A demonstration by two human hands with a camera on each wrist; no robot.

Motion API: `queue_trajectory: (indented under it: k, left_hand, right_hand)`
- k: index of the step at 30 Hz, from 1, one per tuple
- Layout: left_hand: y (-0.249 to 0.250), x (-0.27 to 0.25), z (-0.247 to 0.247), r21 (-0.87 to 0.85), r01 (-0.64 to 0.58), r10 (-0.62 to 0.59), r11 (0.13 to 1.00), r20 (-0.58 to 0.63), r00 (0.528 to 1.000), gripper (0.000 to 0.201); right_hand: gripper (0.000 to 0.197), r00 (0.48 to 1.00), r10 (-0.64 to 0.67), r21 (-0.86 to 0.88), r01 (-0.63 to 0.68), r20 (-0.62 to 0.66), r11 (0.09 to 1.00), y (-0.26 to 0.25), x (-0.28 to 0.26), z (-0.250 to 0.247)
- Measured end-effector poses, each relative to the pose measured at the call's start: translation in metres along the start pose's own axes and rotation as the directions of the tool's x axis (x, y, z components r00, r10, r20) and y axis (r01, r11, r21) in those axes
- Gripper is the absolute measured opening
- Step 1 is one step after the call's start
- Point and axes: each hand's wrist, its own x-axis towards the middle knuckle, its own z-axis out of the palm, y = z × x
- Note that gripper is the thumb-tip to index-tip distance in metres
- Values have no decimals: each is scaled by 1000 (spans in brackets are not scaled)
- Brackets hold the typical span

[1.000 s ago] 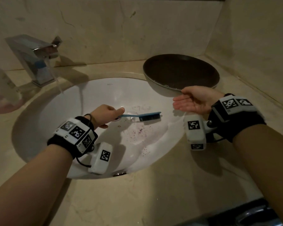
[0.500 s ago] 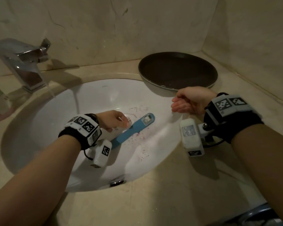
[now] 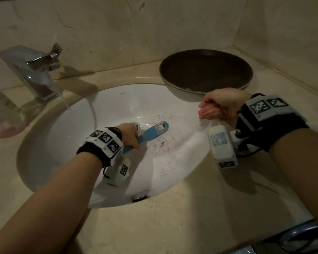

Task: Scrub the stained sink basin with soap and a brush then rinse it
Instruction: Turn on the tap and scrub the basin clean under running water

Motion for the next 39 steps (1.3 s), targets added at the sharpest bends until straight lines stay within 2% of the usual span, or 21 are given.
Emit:
queue_trajectory:
  k: [2, 4, 6, 8, 10, 11, 14, 16, 18, 20, 21, 22, 24, 25, 26, 29, 31, 33, 35, 36, 39]
  left_hand:
    - [-5, -2, -9, -178, -11, -16, 984, -153, 988, 24]
    - [-6, -6, -16, -375, -42, -46, 926, -222, 974, 23]
    - [-3, -9, -17, -510, -66, -13, 858, -150, 989, 30]
    - [1, -10, -14, -565, -71, 102, 822, 24, 995, 31]
    - [3, -10, -10, -555, -30, 175, 831, 211, 962, 28]
    - [3, -10, -8, -564, 8, 159, 826, 247, 956, 27]
    - [2, -3, -5, -575, 138, -81, 806, 123, 989, 29]
    - [-1, -5, -6, -581, 191, -200, 791, 50, 978, 33]
    - [1, -6, -4, -695, 218, -104, 685, 203, 974, 36]
    - [8, -7, 1, -684, 240, 57, 689, 382, 922, 38]
    - [13, -6, 2, -668, 234, 78, 706, 402, 912, 39]
    - [16, -5, 1, -674, 229, 53, 702, 370, 928, 39]
    - [16, -2, -1, -688, 186, -88, 701, 175, 981, 37]
    - [13, -1, -2, -685, 174, -138, 707, 108, 985, 37]
    - [10, -1, -2, -695, 186, -150, 694, 114, 982, 37]
    - [9, 3, 10, -717, 204, -2, 666, 272, 962, 41]
    - [11, 11, 14, -691, 141, 1, 709, 201, 980, 41]
    - [6, 16, 8, -617, 120, -115, 778, 47, 992, 38]
    - [-2, 15, 2, -590, 155, -207, 792, -20, 978, 36]
    - [-4, 14, 2, -607, 165, -198, 777, 13, 980, 37]
    - [10, 9, 5, -675, 114, -20, 729, 145, 989, 39]
  right_hand:
    - [34, 1000, -2, -1, 2, -2, 1000, 0, 0, 0]
    - [34, 1000, -4, 0, 4, -2, 1000, 0, 0, 0]
    - [34, 1000, 0, -1, 0, 0, 1000, 0, -1, 0]
    - [33, 1000, 2, -3, -2, -4, 1000, 0, -2, 0]
    - [33, 1000, -1, -7, 1, -11, 1000, 0, -1, 1]
    - [34, 1000, -2, -10, 2, -11, 1000, 0, -1, 1]
    - [34, 1000, -4, -18, 4, -6, 1000, 0, 0, 2]
    - [35, 1000, -6, -21, 6, -7, 1000, 0, 0, 3]
    - [34, 1000, -7, -22, 7, -8, 1000, 1, 0, 4]
    - [34, 1000, -9, -24, 9, -14, 1000, 2, 1, 4]
    - [34, 1000, -10, -23, 10, -15, 1000, 2, 1, 4]
    - [34, 1000, -10, -22, 9, -13, 1000, 2, 1, 4]
    - [34, 1000, -11, -25, 11, -12, 1000, 2, 2, 3]
    - [33, 1000, -13, -25, 13, -14, 1000, 2, 2, 3]
    - [33, 1000, -15, -24, 15, -15, 1000, 2, 2, 3]
    - [33, 1000, -14, -37, 13, -17, 999, 1, 2, 2]
    - [33, 1000, -10, -42, 10, -19, 999, 1, 2, 2]
    - [32, 1000, -18, -38, 17, -20, 999, 2, 2, 2]
    - [32, 999, -27, -41, 26, -25, 999, 2, 4, 2]
    - [32, 999, -30, -44, 29, -28, 999, 2, 4, 2]
    - [32, 999, -32, -61, 30, -39, 998, 2, 5, 3]
